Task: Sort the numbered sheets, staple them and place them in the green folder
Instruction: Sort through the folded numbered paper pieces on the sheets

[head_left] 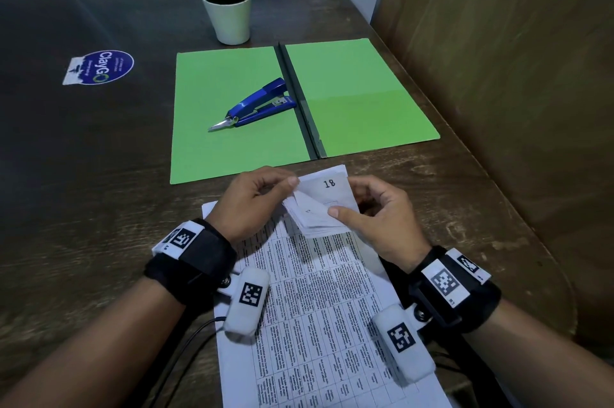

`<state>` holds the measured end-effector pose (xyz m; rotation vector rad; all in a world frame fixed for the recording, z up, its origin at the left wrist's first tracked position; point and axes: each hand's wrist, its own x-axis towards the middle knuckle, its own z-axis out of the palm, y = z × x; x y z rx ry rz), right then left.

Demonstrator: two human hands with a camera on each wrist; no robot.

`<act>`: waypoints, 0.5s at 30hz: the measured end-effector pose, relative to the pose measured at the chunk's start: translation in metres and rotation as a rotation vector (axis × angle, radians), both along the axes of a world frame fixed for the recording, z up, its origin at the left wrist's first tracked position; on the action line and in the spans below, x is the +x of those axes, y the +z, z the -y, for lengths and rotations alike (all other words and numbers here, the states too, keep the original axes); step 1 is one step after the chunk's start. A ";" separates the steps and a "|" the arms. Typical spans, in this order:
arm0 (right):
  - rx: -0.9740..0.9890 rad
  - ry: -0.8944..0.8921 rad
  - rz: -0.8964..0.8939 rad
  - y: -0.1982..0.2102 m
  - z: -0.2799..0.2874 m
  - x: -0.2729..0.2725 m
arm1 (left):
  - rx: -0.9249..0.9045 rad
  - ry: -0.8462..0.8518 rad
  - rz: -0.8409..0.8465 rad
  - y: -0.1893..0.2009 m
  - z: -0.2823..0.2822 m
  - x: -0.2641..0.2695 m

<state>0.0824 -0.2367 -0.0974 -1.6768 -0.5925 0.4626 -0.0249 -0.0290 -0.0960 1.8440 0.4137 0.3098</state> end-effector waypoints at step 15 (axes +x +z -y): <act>0.138 -0.036 -0.057 0.006 0.001 -0.004 | 0.060 -0.002 0.004 -0.003 -0.003 -0.001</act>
